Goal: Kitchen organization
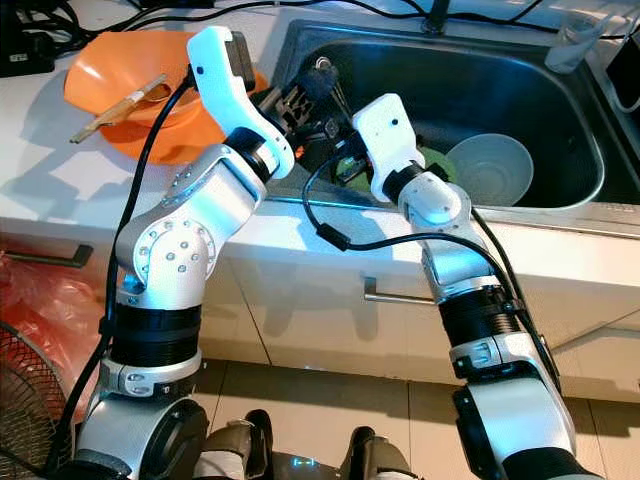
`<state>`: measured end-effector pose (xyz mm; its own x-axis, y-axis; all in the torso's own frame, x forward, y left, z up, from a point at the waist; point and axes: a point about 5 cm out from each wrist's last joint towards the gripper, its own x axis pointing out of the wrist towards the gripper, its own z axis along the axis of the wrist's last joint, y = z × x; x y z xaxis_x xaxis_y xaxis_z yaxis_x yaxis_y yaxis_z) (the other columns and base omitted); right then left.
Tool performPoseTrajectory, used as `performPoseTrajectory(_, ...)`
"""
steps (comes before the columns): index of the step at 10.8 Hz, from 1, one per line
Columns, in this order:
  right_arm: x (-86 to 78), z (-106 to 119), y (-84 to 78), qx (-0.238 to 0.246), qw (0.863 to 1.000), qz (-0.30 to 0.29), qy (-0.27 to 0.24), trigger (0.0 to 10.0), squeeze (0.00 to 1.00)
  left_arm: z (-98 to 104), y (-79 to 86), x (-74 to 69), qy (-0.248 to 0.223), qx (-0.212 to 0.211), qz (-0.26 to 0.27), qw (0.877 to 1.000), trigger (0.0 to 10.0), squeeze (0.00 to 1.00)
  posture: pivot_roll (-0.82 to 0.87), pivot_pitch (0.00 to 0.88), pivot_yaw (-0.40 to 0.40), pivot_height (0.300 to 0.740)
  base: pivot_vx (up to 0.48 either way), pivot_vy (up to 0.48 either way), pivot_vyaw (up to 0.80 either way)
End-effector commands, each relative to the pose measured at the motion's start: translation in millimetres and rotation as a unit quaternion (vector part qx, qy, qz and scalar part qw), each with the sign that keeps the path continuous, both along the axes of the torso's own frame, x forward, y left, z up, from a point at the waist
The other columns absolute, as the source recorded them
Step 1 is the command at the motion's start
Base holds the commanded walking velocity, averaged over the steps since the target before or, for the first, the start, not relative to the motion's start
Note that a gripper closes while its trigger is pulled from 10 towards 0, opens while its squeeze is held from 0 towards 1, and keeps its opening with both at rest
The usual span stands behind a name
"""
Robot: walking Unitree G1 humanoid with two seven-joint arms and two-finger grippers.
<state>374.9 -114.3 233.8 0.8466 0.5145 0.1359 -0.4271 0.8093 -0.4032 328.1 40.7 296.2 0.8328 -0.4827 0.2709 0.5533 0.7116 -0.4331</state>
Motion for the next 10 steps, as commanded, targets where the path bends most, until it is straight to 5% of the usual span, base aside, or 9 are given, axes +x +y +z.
performPoseTrajectory(1, 2.2, 2.2, -9.9, 0.014, 1.0, -0.022, -0.001, 0.0, 0.0, -3.0, -10.0, -5.0, 0.011, -0.013, -0.016, 1.0, 0.0, 0.0, 0.04, 0.197, -0.016, 0.74, 0.0, 0.0, 0.0)
performPoseTrajectory(6, 2.4, 1.2, -10.0, 0.014, 1.0, -0.021, 0.0, 0.0, 0.0, -4.2, -10.1, -4.4, 0.013, -0.007, -0.017, 1.0, 0.1, 0.0, 0.04, 0.191, -0.015, 0.74, 0.0, 0.0, 0.0)
performPoseTrajectory(7, 2.5, 0.9, -10.3, 0.014, 1.0, -0.022, 0.001, 0.0, 0.0, -5.1, -10.5, -4.5, 0.013, -0.003, -0.018, 1.0, 2.4, 0.0, 0.04, 0.191, -0.015, 0.74, 0.0, 0.0, 0.0)
performPoseTrajectory(8, 2.7, 0.2, -10.9, 0.014, 1.0, -0.024, 0.001, 0.0, 0.0, -5.9, -10.6, -4.4, 0.014, 0.0, -0.019, 1.0, 2.9, 0.0, 0.05, 0.19, -0.015, 0.74, 0.0, 0.0, 0.0)
performPoseTrajectory(9, 2.8, -0.2, -11.4, 0.015, 1.0, -0.025, 0.002, 0.0, 0.0, -6.1, -10.3, -4.5, 0.012, 0.003, -0.021, 1.0, 7.6, 0.0, 0.05, 0.191, -0.014, 0.74, 0.0, 0.0, 0.0)
performPoseTrajectory(10, 3.0, -0.2, -11.3, 0.015, 1.0, -0.026, 0.002, 0.0, 0.0, -4.9, -11.3, -6.0, 0.006, 0.003, -0.032, 0.999, 10.0, 0.0, 0.05, 0.191, -0.014, 0.74, 0.0, 0.0, 0.0)
